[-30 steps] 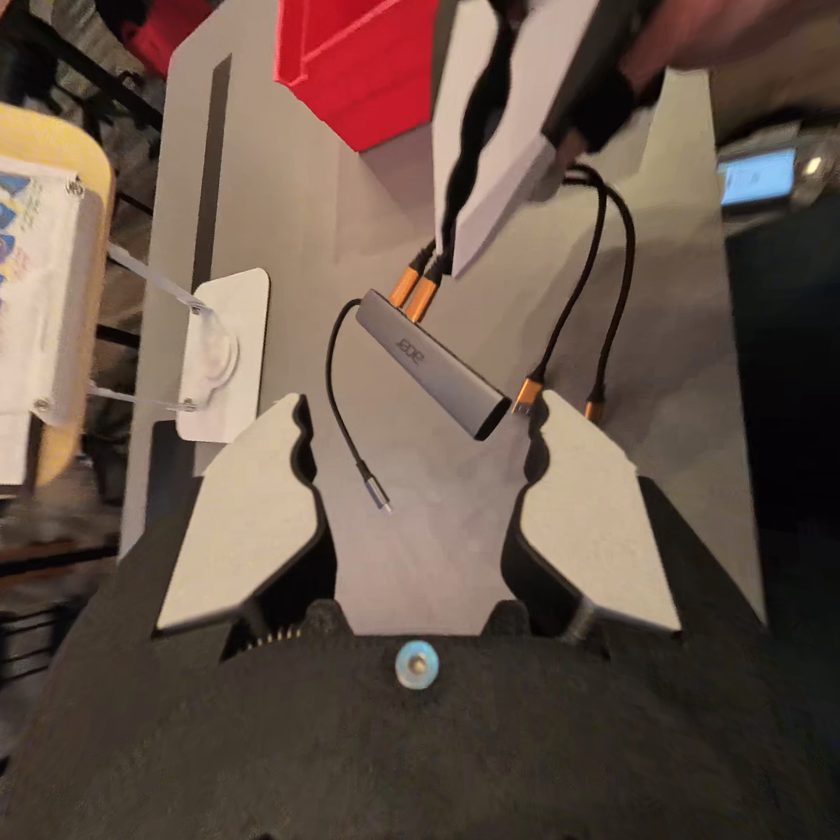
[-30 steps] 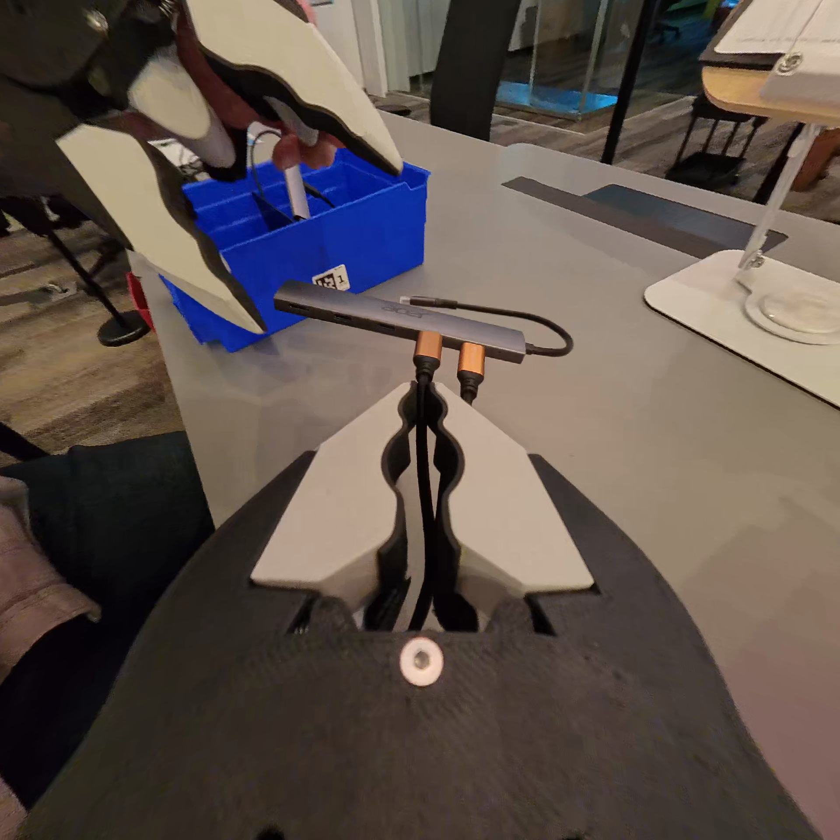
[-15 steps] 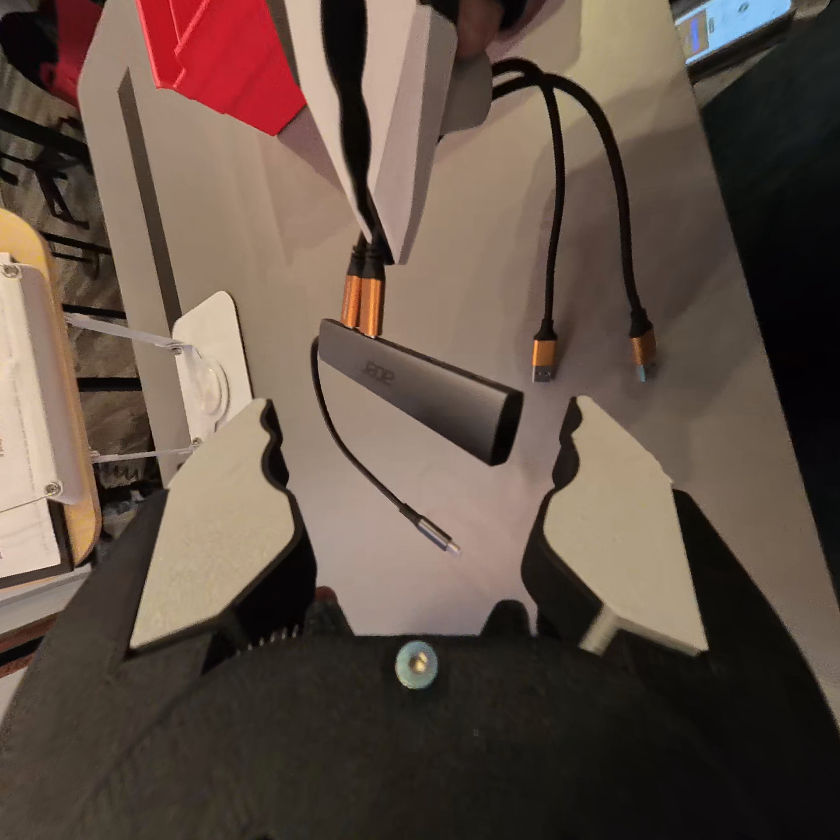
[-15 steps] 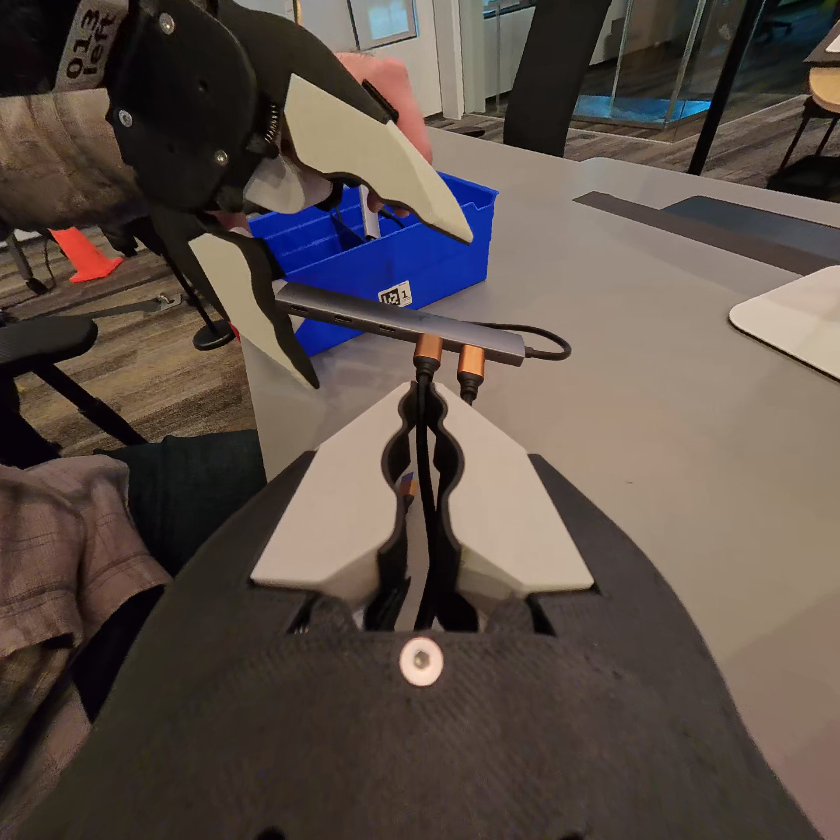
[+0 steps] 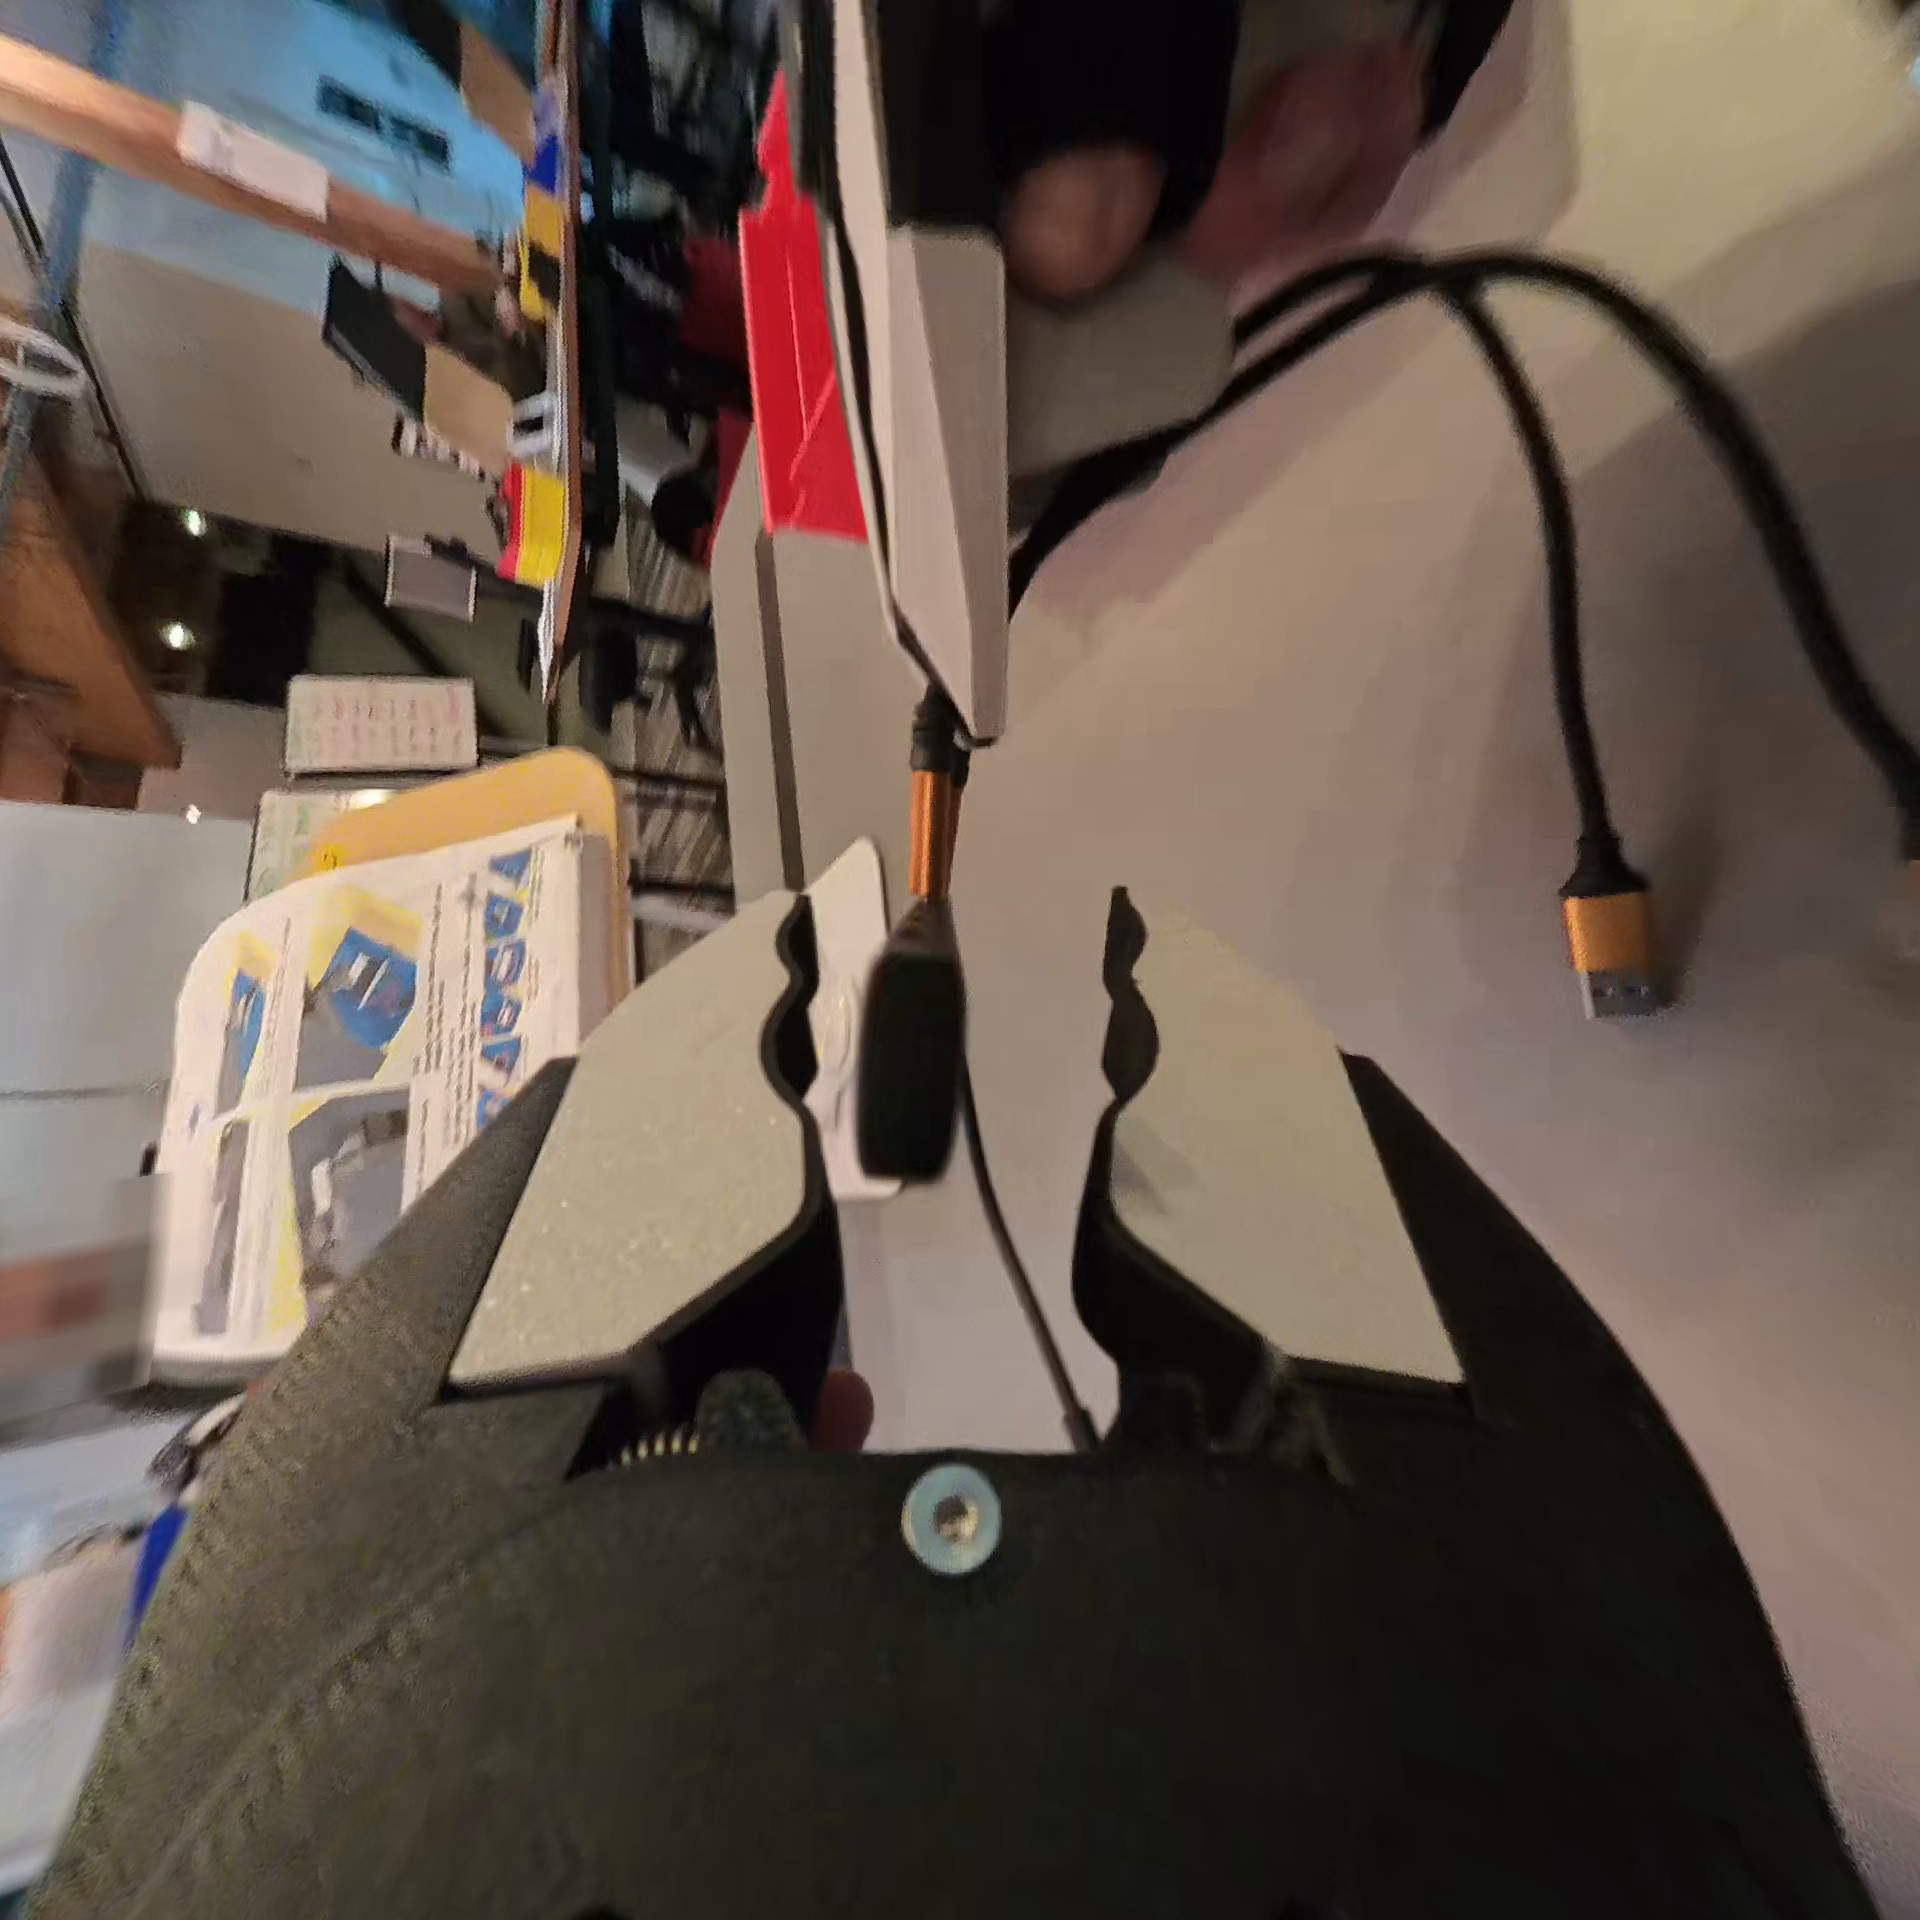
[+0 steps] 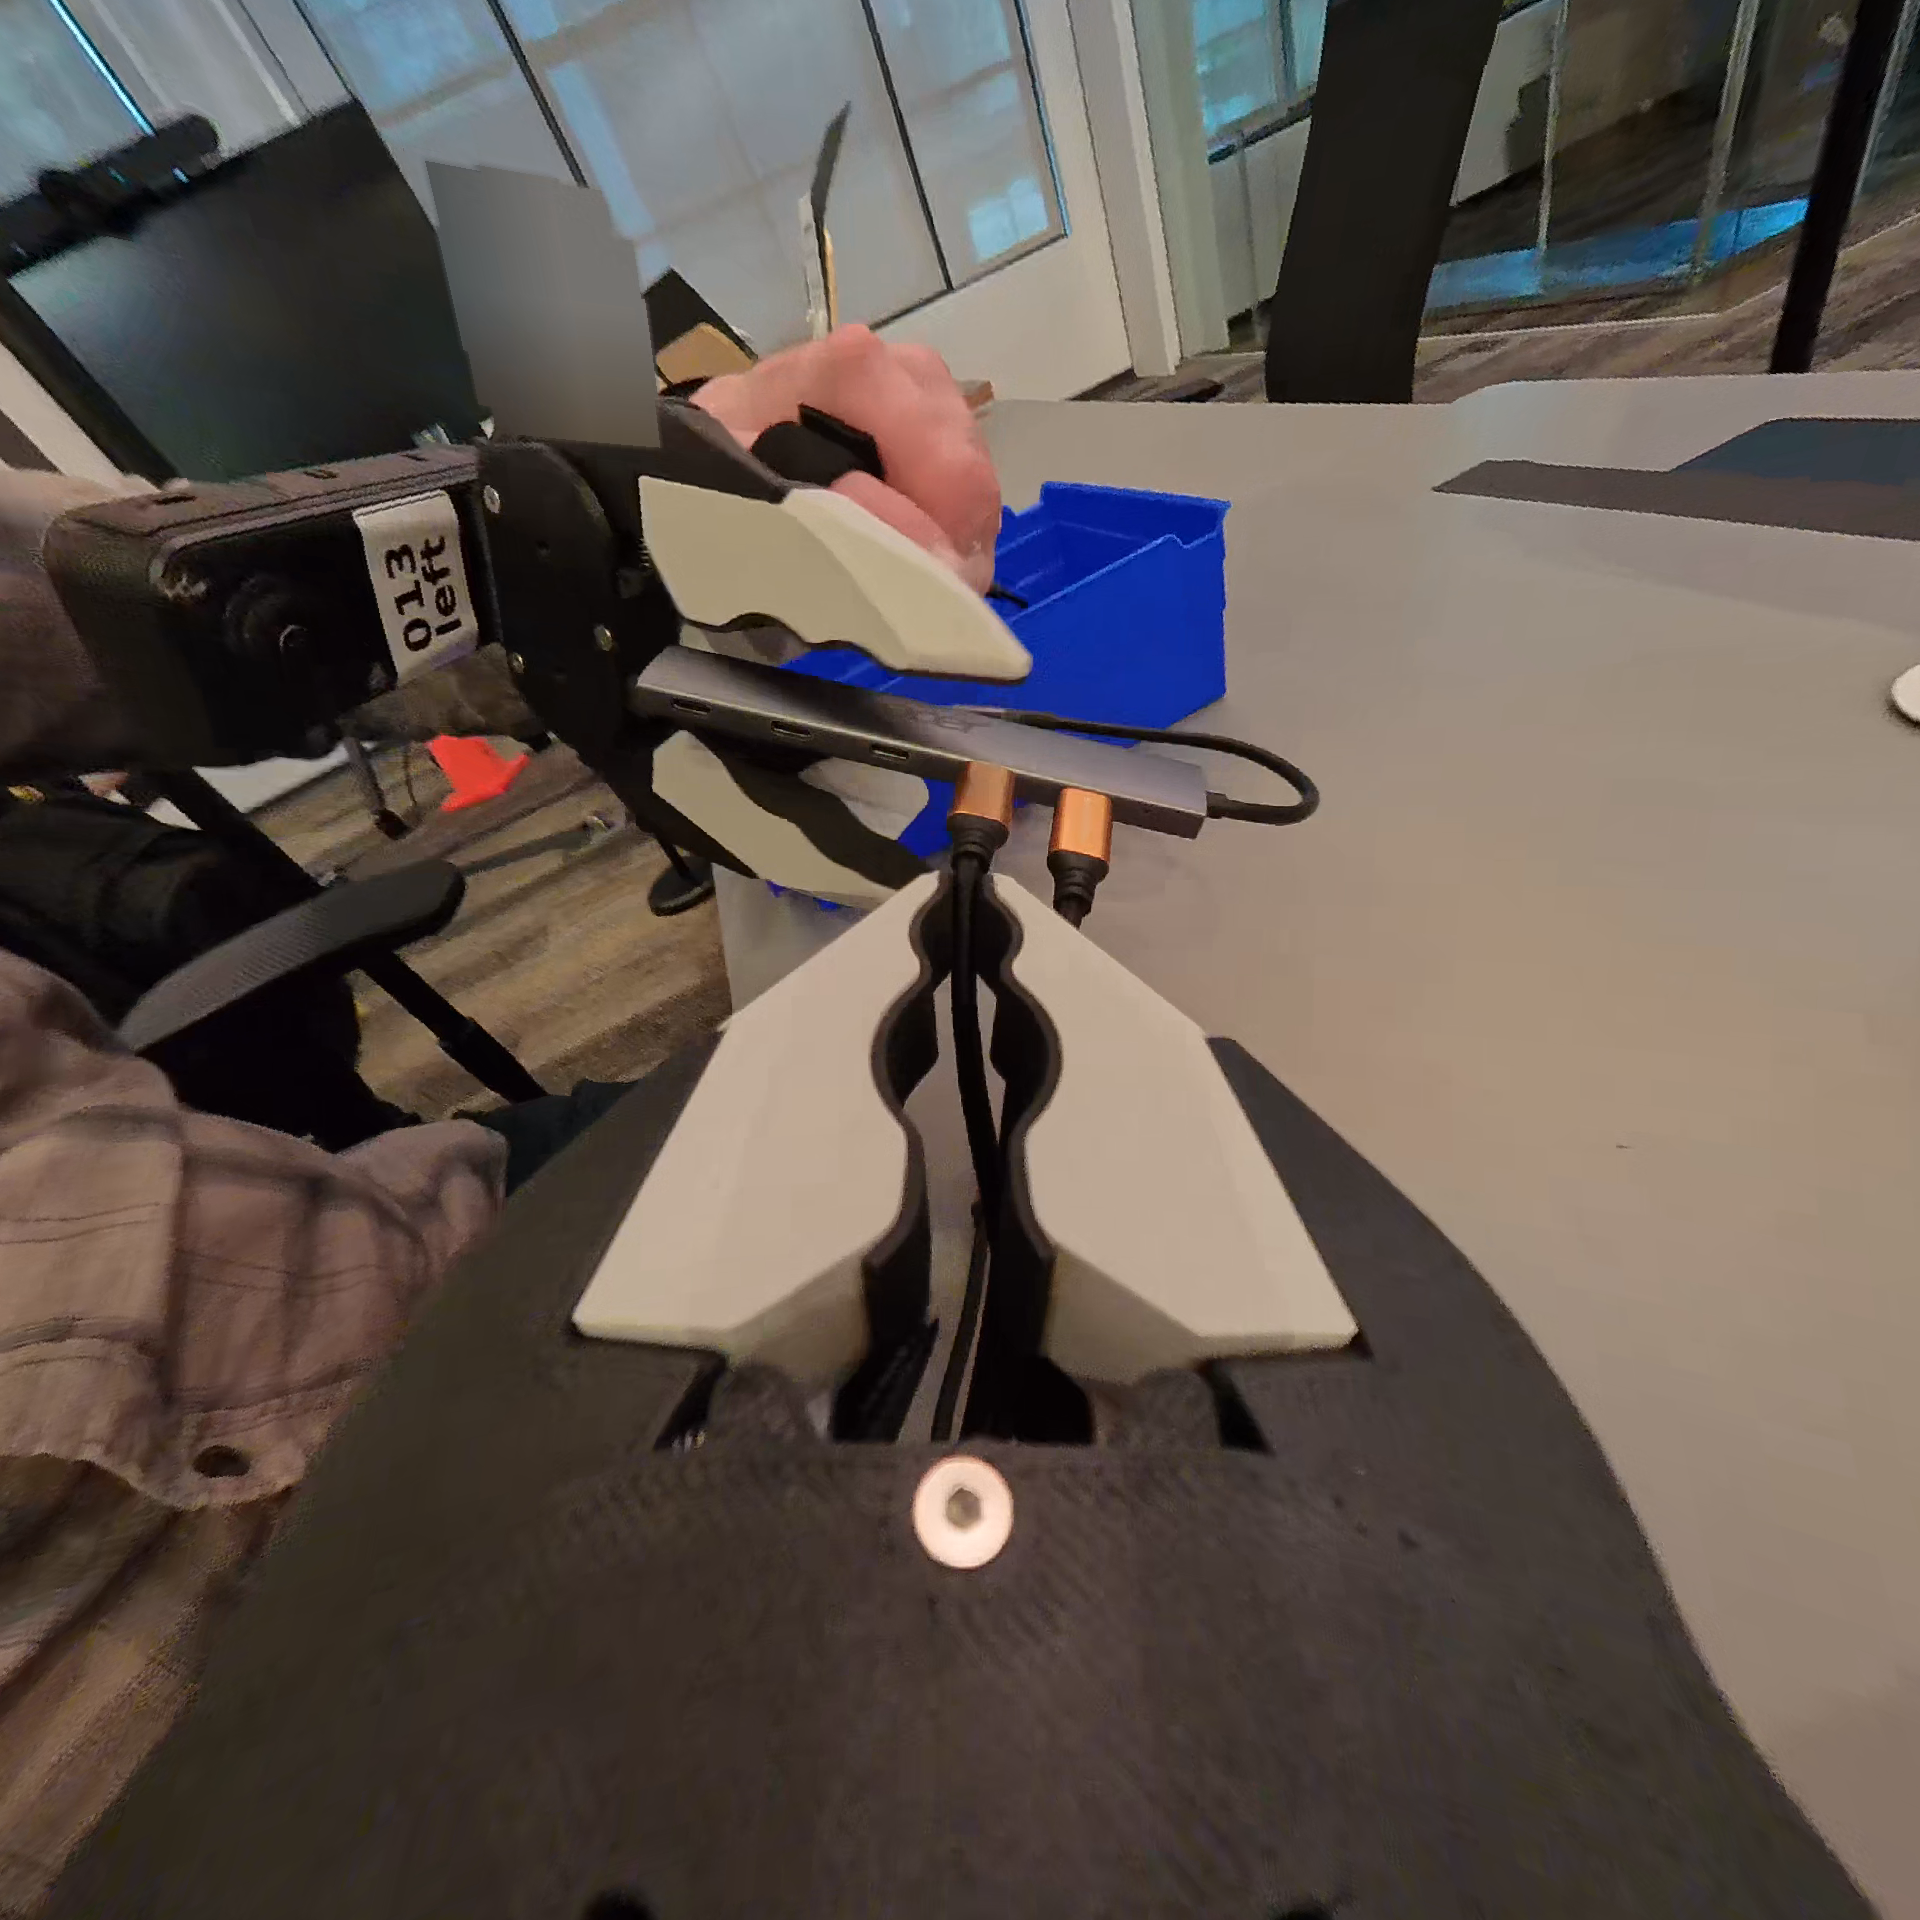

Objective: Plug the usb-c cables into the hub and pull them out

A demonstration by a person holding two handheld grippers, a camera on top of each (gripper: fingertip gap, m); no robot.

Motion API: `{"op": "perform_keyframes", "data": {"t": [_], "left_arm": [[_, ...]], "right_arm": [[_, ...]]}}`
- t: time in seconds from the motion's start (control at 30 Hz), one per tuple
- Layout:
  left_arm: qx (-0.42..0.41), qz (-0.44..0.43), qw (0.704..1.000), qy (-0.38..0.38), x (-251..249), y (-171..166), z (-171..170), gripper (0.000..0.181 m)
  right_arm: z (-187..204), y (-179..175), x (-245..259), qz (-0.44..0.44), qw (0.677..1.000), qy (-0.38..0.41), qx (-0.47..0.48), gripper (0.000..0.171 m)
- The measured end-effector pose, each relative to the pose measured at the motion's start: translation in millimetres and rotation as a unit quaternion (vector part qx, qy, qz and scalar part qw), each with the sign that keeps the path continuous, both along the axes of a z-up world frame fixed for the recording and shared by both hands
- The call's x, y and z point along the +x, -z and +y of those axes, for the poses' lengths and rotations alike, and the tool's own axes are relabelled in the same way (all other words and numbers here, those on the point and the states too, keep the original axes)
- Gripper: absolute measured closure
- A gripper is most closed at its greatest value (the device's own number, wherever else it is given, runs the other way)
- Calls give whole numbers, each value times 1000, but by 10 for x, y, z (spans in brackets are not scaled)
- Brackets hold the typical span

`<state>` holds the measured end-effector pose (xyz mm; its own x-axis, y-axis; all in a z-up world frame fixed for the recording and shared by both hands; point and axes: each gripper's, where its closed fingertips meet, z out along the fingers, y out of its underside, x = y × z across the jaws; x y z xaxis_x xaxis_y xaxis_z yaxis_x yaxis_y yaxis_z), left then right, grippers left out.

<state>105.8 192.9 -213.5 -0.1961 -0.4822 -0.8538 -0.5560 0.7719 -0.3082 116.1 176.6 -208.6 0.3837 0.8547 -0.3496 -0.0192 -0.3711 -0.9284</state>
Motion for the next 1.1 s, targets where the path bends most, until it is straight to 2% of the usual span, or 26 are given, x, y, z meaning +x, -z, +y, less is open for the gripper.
{"op": "perform_keyframes", "data": {"t": [0.17, 0.4, 0.57, 0.77, 0.93, 1.1], "left_arm": [[3, -31, 999, 36, 58, -183, -150, 151], [23, -6, 999, 22, 80, -166, -160, 172], [43, 8, 998, -35, 74, -186, -39, 155], [56, 31, 995, -78, 58, -121, 7, 167], [64, 46, 991, -110, 28, -71, 115, 166], [75, 52, 990, -108, 34, -56, 103, 167]], "right_arm": [[-33, -12, 33, 22, 999, -21, -12, 171], [-54, -33, 19, 21, 999, -27, -8, 171], [-30, -1, 34, 6, 1000, -17, -7, 171], [-11, -4, 31, -16, 1000, -4, 2, 171], [-13, 13, 18, -30, 1000, -2, 4, 171], [-5, 1, 35, -28, 1000, 2, 5, 171]]}}
